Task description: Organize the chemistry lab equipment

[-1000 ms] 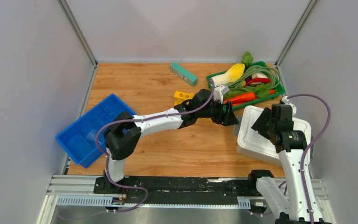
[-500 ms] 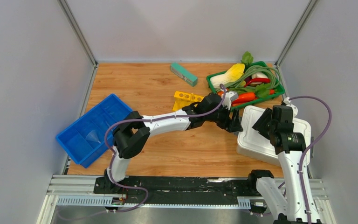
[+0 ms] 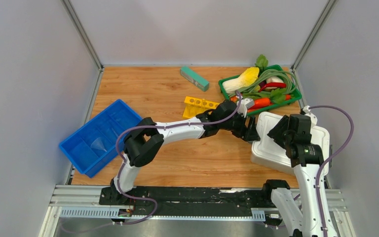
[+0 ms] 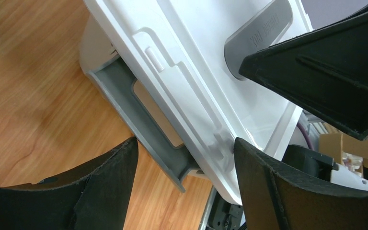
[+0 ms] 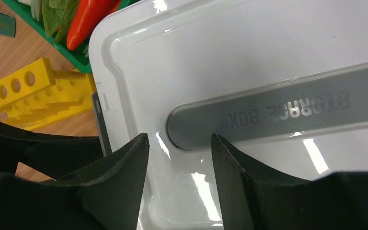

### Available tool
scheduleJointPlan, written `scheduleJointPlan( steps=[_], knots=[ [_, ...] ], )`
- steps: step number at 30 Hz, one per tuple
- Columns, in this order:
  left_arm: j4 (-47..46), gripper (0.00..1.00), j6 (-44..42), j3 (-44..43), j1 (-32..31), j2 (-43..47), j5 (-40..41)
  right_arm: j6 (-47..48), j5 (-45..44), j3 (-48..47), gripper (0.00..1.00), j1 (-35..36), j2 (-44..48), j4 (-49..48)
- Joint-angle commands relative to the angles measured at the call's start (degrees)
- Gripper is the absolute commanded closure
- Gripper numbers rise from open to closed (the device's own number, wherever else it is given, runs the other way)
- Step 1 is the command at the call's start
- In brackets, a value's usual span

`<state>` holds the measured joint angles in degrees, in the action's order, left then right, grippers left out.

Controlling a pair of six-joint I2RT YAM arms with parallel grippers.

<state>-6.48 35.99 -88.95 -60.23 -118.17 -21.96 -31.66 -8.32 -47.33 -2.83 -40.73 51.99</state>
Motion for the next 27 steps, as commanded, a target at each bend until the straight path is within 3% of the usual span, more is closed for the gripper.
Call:
scheduleJointPlan(
  steps=[1,13,18,27],
  knots=[
    [-3.8,0.2,4.17,-2.72,-0.51,-1.62,-4.06,-1.04,0.49,0.66,0.44,-0.6,1.09,-0.83],
    [-14.34,0.19,12.7,-1.67,-0.42,-3.47,-8.72,-1.21,1.55,1.71,0.45,-1.65,1.97,-1.01],
    [-3.12,0.19,7.88,-6.06,-0.51,-4.44,-6.44,-1.47,1.72,2.15,0.45,-1.91,2.32,-1.27],
    [-6.17,0.19,9.27,-0.53,0.2,-0.31,-2.92,1.6,9.98,-3.99,0.5,-1.92,-0.3,-1.89]
  ],
)
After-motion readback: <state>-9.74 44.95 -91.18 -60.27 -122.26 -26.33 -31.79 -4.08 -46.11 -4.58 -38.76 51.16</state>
